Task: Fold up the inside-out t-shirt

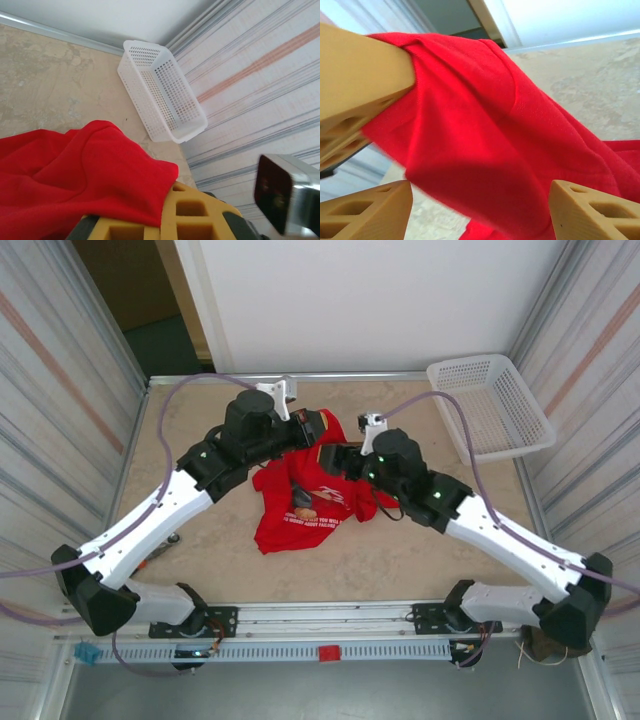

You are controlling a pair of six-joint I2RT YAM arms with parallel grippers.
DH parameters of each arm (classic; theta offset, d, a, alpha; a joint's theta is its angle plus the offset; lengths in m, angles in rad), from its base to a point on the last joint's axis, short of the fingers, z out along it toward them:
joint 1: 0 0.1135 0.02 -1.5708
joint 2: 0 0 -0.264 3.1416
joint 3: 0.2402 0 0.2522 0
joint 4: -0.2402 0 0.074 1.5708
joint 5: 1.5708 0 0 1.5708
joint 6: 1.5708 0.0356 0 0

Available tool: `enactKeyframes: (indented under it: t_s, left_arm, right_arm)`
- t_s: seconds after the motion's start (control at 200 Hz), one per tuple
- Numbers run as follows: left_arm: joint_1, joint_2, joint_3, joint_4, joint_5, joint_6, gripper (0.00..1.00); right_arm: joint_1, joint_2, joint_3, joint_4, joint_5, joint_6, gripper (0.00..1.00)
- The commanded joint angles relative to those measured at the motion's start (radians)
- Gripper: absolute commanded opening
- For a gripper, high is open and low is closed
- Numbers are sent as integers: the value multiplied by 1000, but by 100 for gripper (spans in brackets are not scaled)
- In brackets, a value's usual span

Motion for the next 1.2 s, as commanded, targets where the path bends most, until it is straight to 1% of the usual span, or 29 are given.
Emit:
enactKeyframes:
  t_s: [0.0,0.08,0.115,0.15,0.17,0.235,0.261,0.296,0.346,0.391,0.421,0.471,0.496,0.566,0.626,0.676,0.731,0.807,0.847,0.912,1.037,1.107,1.197]
  left_arm:
    - [-19,4,26,26,-56,-39,0]
    - [-25,8,26,27,-62,-49,0]
    - [-28,10,24,25,-69,-55,0]
    - [-28,9,18,25,-75,-60,0]
    - [-28,8,16,28,-77,-62,0]
    - [-28,4,10,25,-91,-58,0]
    - [-27,2,9,22,-96,-54,0]
    - [-24,1,9,16,-105,-44,0]
    - [-14,-3,8,4,-113,-31,0]
    - [5,-8,4,1,-108,-16,9]
    - [19,-13,-4,1,-104,2,16]
    - [43,-22,-18,2,-99,40,33]
    - [56,-27,-28,8,-87,60,40]
    - [82,-50,-66,32,-65,126,51]
    - [92,-81,-114,76,-49,213,58]
    - [96,-102,-149,76,-41,281,62]
    - [97,-120,-184,78,-18,360,64]
    - [97,-135,-230,81,13,426,68]
    - [97,-135,-250,92,24,439,70]
    - [102,-119,-269,120,45,453,71]
    - [139,-50,-261,166,116,454,73]
    - [181,-6,-259,205,185,429,73]
    - [227,49,-257,278,323,391,76]
  right_arm:
    - [8,61,53,32,96,-30,70]
    - [7,105,80,41,122,-35,69]
    - [6,117,85,47,131,-38,65]
    - [-2,125,85,49,125,-40,54]
    - [-9,126,84,49,115,-39,42]
    - [-38,115,68,50,69,-40,14]
    - [-55,108,57,53,38,-42,6]
    - [-85,92,39,61,-36,-49,0]
    - [-144,68,2,97,-186,-57,0]
    - [-205,44,-38,149,-351,-69,0]
    - [-242,33,-57,169,-447,-71,0]
    - [-307,26,-76,190,-609,-74,0]
    - [-335,26,-80,191,-679,-73,0]
    - [-385,28,-85,188,-796,-84,0]
    - [-408,32,-82,172,-842,-99,0]
    - [-417,36,-79,156,-859,-110,0]
    - [-423,37,-81,151,-870,-116,0]
    - [-427,41,-83,156,-888,-118,0]
    - [-427,43,-83,159,-897,-118,0]
    - [-427,48,-85,167,-932,-119,0]
    - [-424,54,-83,161,-987,-125,0]
    - [-423,54,-85,155,-1012,-130,0]
    - [-421,54,-86,142,-1019,-141,0]
